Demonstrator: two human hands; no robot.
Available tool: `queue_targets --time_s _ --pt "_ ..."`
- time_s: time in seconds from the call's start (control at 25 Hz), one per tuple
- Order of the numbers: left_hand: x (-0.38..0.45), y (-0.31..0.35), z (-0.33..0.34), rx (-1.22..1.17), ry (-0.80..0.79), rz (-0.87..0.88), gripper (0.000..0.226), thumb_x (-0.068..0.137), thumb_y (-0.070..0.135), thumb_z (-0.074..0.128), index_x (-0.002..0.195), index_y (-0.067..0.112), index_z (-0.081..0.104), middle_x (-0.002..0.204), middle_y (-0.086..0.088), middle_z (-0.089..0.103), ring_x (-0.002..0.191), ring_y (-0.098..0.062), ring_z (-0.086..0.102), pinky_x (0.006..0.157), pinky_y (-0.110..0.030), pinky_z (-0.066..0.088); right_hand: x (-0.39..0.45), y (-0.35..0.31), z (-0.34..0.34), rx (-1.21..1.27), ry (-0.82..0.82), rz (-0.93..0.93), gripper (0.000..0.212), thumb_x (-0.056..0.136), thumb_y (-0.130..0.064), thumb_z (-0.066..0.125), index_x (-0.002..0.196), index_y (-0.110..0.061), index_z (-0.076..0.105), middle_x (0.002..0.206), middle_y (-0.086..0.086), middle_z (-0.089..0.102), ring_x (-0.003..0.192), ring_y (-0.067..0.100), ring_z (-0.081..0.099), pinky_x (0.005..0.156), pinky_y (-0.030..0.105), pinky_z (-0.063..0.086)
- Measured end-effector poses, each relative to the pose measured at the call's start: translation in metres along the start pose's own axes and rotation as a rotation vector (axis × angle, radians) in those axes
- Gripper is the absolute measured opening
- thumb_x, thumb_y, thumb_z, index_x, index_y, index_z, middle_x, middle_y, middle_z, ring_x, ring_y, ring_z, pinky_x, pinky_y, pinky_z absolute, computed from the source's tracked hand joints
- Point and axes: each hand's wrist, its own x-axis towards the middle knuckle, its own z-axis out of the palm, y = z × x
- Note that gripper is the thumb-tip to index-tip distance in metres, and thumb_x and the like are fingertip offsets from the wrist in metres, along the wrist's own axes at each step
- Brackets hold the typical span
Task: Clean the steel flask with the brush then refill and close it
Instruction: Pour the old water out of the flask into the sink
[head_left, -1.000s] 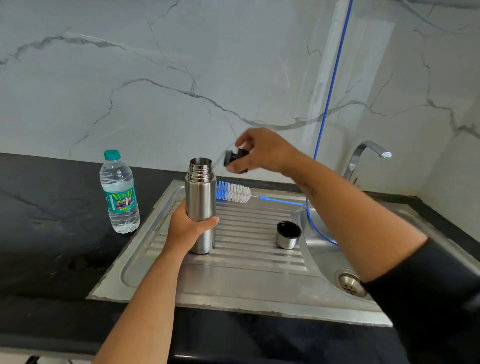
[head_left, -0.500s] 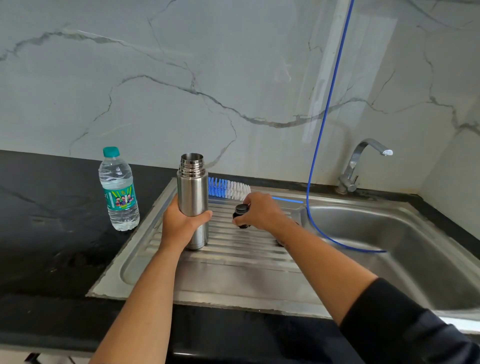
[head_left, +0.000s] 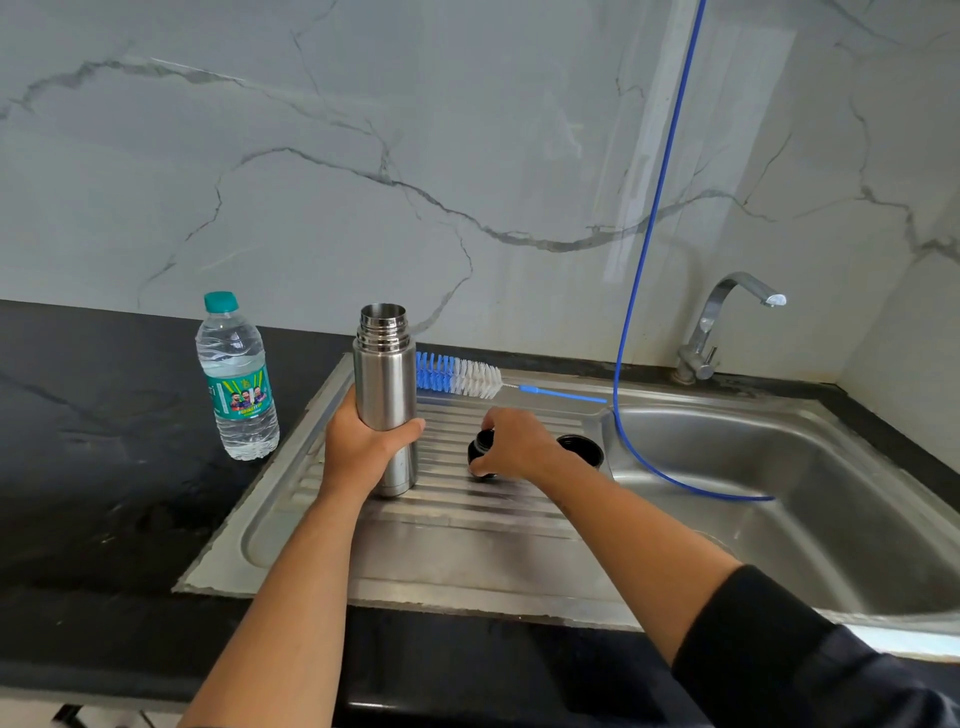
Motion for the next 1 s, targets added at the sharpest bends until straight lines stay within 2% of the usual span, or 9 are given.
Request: queue_targets --time_s 0.08,0.2,0.28,0.4,0.52,0.64,0.76,0.92,1.0 --pt "0.000 0.001 0.001 -0.005 0.002 -0.002 0.061 0.072 0.018 0.091 0.125 0.023 0.061 0.105 0.000 0.070 0.096 -0.014 0.068 0.073 -0.025 0.052 -0.002 -0.014 -0.013 0.022 0.088 -0.050 0.060 0.086 -0.031 0.079 0.137 -0.009 0.054 0.134 0.008 0.058 0.115 0.023 0.059 0.087 0.028 0.047" --pt "0.001 0.001 0.002 -0.008 0.016 0.010 0.060 0.070 0.015 0.092 0.122 0.022 0.063 0.104 0.000 0.072 0.095 -0.014 0.069 0.075 -0.029 0.055 -0.009 -0.054 -0.040 0.355 0.229 -0.177 0.062 0.089 -0.030 0.072 0.145 -0.012 0.050 0.141 0.003 0.057 0.125 0.020 0.056 0.098 0.030 0.046" --pt "0.001 0.002 0.002 -0.005 0.018 0.019 0.054 0.070 0.014 0.092 0.115 0.025 0.064 0.102 0.000 0.073 0.094 -0.014 0.070 0.077 -0.033 0.058 -0.013 -0.078 -0.046 0.532 0.137 -0.217 0.066 0.085 -0.037 0.076 0.142 -0.016 0.051 0.135 -0.001 0.061 0.120 0.017 0.058 0.096 0.032 0.047" --pt "-0.001 0.003 0.004 -0.018 0.005 0.034 0.050 0.070 0.010 0.092 0.105 0.032 0.062 0.101 0.001 0.075 0.093 -0.013 0.072 0.079 -0.034 0.059 -0.010 -0.094 -0.034 0.556 0.100 -0.239 0.053 0.076 -0.045 0.087 0.117 -0.020 0.065 0.108 -0.004 0.071 0.099 0.013 0.067 0.086 0.032 0.056" --pt "0.000 0.008 0.003 -0.061 0.008 0.047 0.054 0.070 0.007 0.091 0.113 0.025 0.063 0.102 0.002 0.075 0.094 -0.012 0.073 0.081 -0.033 0.059 -0.006 -0.098 -0.024 0.615 0.136 -0.239 0.046 0.071 -0.047 0.089 0.102 -0.020 0.069 0.094 -0.003 0.075 0.088 0.012 0.071 0.086 0.038 0.061" --pt "-0.003 0.026 0.005 -0.110 0.004 0.094 0.057 0.074 0.006 0.089 0.122 0.020 0.062 0.104 0.005 0.075 0.094 -0.006 0.073 0.080 -0.027 0.059 -0.014 -0.104 -0.037 0.578 0.247 -0.281 0.048 0.070 -0.049 0.089 0.101 -0.019 0.069 0.090 -0.004 0.074 0.084 0.011 0.071 0.081 0.035 0.062" --pt "-0.008 0.058 0.014 -0.145 -0.046 0.154 0.061 0.076 0.009 0.088 0.127 0.027 0.059 0.109 0.008 0.074 0.099 -0.001 0.071 0.078 -0.018 0.056 -0.030 -0.099 -0.063 0.568 0.350 -0.318 0.044 0.070 -0.047 0.090 0.097 -0.019 0.068 0.085 -0.006 0.072 0.078 0.009 0.069 0.071 0.028 0.059" --pt "-0.010 0.112 0.042 -0.076 -0.187 0.254 0.061 0.071 0.029 0.093 0.121 0.030 0.059 0.108 0.010 0.073 0.098 -0.004 0.070 0.080 -0.027 0.058 -0.055 -0.066 -0.107 0.795 0.526 -0.363 0.036 0.074 -0.038 0.088 0.097 -0.018 0.067 0.084 -0.006 0.073 0.075 0.009 0.071 0.068 0.028 0.060" --pt "-0.014 0.133 0.069 -0.046 -0.249 0.303 0.058 0.069 0.034 0.094 0.115 0.027 0.059 0.101 0.010 0.072 0.092 -0.004 0.070 0.077 -0.024 0.056 -0.065 -0.038 -0.128 0.902 0.633 -0.367 0.035 0.077 -0.034 0.085 0.099 -0.014 0.067 0.082 -0.005 0.071 0.074 0.010 0.070 0.068 0.029 0.059"
